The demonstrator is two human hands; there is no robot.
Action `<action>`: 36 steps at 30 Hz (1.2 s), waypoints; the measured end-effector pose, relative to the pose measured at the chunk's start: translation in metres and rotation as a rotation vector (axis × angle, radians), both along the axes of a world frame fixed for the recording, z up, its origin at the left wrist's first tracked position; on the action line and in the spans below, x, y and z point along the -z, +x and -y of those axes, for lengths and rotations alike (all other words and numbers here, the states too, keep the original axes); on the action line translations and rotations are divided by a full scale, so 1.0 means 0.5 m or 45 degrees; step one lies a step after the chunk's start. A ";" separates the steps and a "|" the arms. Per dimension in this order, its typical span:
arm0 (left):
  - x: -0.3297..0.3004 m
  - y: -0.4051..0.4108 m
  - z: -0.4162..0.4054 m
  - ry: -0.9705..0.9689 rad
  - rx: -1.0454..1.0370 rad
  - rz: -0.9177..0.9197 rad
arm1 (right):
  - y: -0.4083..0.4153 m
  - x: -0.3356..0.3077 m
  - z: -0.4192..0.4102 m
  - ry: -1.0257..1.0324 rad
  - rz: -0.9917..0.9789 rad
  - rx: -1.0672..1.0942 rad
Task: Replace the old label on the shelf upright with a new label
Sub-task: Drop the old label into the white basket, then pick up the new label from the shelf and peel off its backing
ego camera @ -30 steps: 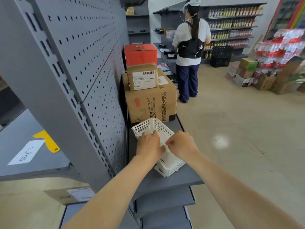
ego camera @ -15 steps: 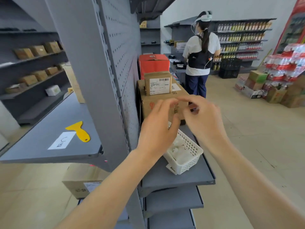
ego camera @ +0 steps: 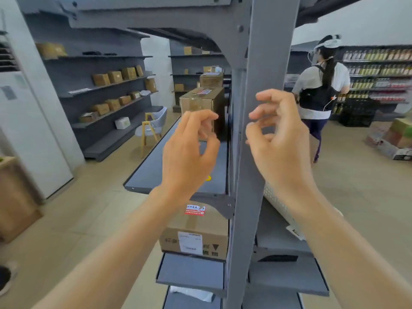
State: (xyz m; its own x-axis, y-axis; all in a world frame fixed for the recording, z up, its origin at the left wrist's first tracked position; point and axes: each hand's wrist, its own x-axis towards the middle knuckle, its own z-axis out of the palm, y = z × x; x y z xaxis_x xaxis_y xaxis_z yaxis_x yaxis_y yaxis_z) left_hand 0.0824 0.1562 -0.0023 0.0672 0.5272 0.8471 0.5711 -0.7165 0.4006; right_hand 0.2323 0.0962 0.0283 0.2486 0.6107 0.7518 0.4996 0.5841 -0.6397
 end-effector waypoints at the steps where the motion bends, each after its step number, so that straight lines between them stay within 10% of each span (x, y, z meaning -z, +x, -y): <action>1: 0.004 -0.027 -0.007 -0.021 -0.042 -0.009 | -0.020 -0.001 -0.007 -0.011 0.027 -0.020; 19: 0.207 -0.229 -0.155 -0.675 -0.254 -0.659 | -0.163 0.220 -0.257 -0.834 0.976 0.042; 36: 0.222 -0.242 -0.166 -0.804 -0.149 -0.653 | -0.147 0.237 -0.219 -0.738 0.971 -0.065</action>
State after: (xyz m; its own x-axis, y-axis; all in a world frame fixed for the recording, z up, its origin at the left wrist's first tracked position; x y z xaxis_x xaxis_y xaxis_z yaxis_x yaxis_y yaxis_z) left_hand -0.0387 0.2390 -0.1132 0.2802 0.9219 0.2677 0.8500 -0.3679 0.3770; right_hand 0.1590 0.2057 -0.0904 -0.2200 0.9351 0.2777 0.8838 0.3116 -0.3490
